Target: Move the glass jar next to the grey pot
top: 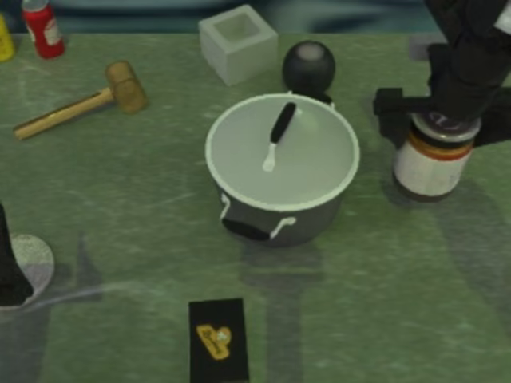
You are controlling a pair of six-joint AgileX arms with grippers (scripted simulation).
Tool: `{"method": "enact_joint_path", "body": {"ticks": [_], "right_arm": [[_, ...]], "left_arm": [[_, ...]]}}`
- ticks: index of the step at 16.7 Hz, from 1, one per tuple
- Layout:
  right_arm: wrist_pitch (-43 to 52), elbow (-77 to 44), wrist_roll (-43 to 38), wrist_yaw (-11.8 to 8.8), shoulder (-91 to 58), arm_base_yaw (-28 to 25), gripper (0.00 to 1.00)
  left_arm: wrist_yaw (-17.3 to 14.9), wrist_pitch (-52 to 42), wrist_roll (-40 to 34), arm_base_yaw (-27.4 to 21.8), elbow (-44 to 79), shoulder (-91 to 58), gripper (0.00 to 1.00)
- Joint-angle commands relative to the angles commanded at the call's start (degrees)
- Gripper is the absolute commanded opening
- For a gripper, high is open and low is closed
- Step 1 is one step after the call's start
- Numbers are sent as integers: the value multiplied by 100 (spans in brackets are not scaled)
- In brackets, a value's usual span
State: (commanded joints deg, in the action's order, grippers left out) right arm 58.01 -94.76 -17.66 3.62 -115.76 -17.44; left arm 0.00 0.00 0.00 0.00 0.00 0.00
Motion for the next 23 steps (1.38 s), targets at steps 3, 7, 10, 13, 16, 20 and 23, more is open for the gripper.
{"method": "enact_joint_path", "body": {"ticks": [3,7,10,13,16,20,23], "right_arm": [[-9,2,2,-16,-29,26,0],[-567,355,0,-9,-196,28,0],[-959,610,9,0,-342,16,0],[-979,626,10,1,-352,14,0],[-979,626,10,1,-352,14,15],[-979,626,10,1,-352,14,45],[-979,626,10,1,-352,14,68]], "left_arm": [[0,0,0,0,0,0,100],[0,0,0,0,0,0,100],[0,0,0,0,0,0,100],[0,0,0,0,0,0,100],[0,0,0,0,0,0,100],[0,0,0,0,0,0,100],[0,0,0,0,0,0,100]]}}
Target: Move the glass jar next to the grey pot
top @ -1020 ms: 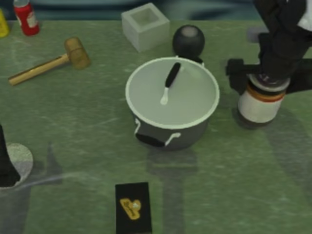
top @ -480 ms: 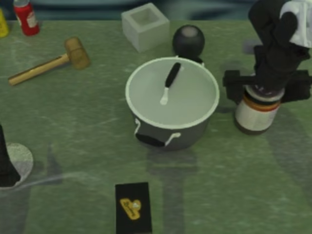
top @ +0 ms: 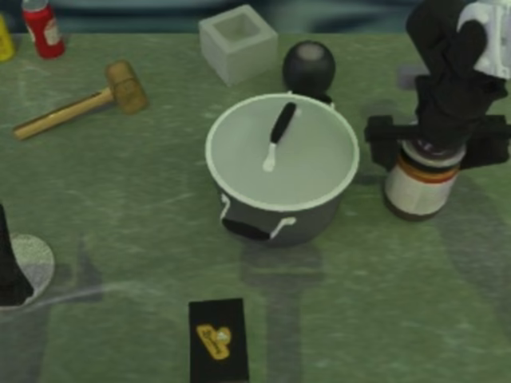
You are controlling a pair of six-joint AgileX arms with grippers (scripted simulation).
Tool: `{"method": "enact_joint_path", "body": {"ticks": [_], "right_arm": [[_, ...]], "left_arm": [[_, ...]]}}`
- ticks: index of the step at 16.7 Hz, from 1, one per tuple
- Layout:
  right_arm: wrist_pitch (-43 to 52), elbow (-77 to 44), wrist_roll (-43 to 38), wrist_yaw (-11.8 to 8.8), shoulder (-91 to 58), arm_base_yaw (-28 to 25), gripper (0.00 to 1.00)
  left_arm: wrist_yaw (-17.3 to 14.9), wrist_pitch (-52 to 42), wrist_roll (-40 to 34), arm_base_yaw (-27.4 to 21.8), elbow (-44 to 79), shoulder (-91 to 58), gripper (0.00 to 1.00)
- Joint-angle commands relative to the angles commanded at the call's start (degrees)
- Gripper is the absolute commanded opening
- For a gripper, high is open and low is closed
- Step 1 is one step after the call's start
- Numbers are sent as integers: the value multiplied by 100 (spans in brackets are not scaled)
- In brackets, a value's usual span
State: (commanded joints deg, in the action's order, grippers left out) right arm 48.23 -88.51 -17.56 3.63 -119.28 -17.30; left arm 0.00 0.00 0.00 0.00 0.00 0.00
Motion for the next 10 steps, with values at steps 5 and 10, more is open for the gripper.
{"method": "enact_joint_path", "body": {"ticks": [5,10], "right_arm": [[0,0,0,0,0,0,100],[0,0,0,0,0,0,100]], "left_arm": [[0,0,0,0,0,0,100],[0,0,0,0,0,0,100]]}}
